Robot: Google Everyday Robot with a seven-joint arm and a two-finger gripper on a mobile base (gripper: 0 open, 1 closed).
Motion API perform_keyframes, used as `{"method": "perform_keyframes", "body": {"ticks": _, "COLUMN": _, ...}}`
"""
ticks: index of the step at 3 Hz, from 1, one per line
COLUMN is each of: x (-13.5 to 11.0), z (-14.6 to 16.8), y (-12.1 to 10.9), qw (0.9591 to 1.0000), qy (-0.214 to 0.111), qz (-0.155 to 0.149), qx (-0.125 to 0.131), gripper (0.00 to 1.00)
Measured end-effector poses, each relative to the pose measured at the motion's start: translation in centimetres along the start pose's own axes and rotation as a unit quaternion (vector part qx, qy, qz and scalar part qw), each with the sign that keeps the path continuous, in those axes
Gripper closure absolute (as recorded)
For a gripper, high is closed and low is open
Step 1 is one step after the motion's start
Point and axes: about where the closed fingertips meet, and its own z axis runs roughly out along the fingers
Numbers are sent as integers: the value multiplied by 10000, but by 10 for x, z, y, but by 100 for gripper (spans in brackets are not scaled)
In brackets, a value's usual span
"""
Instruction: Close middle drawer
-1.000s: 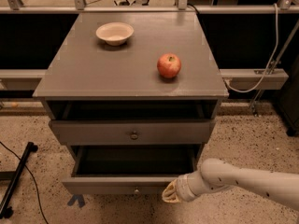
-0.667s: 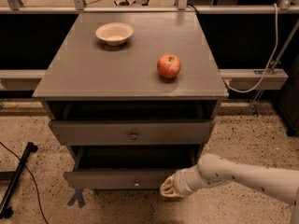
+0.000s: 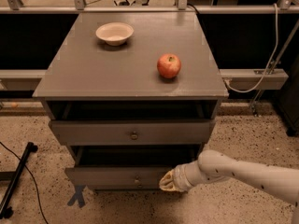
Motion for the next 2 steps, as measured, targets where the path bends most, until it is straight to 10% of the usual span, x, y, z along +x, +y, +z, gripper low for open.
{"method": "perform_keyframes", "body": {"ticks": 2, "x": 11, "z": -23, "y": 12, "qw": 9996, "qy": 106, "qz": 234, "qx": 124, "gripper": 100}}
